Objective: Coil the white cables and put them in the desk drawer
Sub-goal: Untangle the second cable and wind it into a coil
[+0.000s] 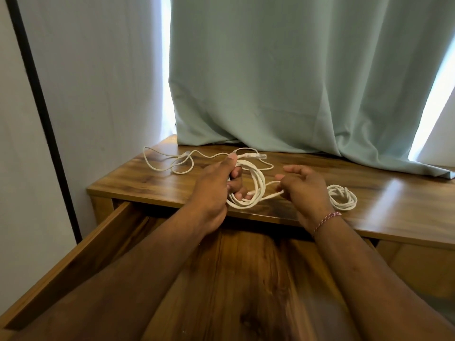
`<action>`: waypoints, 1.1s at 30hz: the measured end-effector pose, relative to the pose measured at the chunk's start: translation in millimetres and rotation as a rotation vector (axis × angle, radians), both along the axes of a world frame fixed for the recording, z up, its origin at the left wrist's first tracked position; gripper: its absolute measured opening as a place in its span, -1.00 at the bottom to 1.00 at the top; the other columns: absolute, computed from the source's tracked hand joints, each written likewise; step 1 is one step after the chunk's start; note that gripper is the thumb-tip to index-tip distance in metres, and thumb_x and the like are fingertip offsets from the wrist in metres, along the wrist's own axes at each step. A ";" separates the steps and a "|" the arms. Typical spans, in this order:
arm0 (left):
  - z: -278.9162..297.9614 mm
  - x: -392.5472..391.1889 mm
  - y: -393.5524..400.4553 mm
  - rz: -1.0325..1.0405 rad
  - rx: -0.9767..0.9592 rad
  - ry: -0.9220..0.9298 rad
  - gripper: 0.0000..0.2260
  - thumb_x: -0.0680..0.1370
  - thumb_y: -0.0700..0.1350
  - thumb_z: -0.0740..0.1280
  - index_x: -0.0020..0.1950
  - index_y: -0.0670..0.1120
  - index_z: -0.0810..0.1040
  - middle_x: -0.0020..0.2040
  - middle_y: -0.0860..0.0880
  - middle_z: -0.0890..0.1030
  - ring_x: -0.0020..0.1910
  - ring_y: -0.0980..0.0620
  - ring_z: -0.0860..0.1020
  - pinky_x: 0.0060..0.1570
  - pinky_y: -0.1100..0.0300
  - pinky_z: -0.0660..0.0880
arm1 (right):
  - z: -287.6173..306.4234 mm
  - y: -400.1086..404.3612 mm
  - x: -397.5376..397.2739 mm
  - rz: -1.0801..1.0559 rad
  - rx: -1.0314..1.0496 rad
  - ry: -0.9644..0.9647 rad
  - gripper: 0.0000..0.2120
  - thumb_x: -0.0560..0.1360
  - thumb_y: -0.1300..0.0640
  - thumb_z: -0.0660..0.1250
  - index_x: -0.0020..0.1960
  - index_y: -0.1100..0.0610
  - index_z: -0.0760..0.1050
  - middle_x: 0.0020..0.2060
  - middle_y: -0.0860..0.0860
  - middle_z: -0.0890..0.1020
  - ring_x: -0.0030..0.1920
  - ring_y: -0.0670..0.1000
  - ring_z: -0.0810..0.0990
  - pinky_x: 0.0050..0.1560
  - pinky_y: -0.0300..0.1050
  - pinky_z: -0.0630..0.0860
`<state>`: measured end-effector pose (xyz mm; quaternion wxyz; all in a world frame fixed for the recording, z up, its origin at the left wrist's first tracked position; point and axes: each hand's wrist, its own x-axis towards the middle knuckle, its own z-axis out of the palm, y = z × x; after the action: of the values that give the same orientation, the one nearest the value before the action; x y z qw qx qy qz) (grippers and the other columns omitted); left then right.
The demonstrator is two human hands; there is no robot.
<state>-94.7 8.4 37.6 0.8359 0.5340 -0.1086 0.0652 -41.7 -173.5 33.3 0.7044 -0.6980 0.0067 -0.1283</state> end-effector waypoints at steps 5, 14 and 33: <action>2.2 1.0 6.2 -0.045 0.048 0.020 -0.60 0.73 0.01 0.17 -0.28 -0.10 0.37 -0.51 -0.01 0.22 -0.50 -0.02 0.27 -0.36 0.11 0.43 | -2.4 -8.8 1.6 -0.010 -0.433 0.005 -0.74 0.50 0.35 0.41 0.06 0.02 0.65 -0.15 0.00 0.75 -0.16 -0.07 0.75 -0.03 -0.11 0.65; -2.1 5.2 10.7 -0.048 0.110 0.056 -0.61 0.73 0.01 0.18 -0.26 -0.11 0.38 -0.48 -0.04 0.22 -0.49 -0.03 0.28 -0.33 0.09 0.43 | -11.4 -14.8 3.1 0.024 -0.231 0.032 -0.76 0.57 0.37 0.34 -0.04 0.10 0.72 -0.18 0.13 0.73 -0.19 -0.01 0.67 0.01 -0.01 0.62; -11.1 10.7 9.2 0.126 0.171 0.053 -0.60 0.73 0.05 0.16 -0.26 -0.09 0.41 -0.48 0.00 0.28 -0.51 0.07 0.26 -0.48 0.21 0.34 | 2.1 36.0 -23.6 0.438 0.191 0.087 -0.69 0.54 0.39 0.37 0.26 0.22 0.55 0.00 0.27 0.72 -0.12 0.17 0.69 -0.06 0.08 0.64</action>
<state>-84.0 17.6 26.5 0.7842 0.6106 -0.0579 0.0939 -65.3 -137.4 35.4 0.7773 -0.6180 -0.1020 0.0589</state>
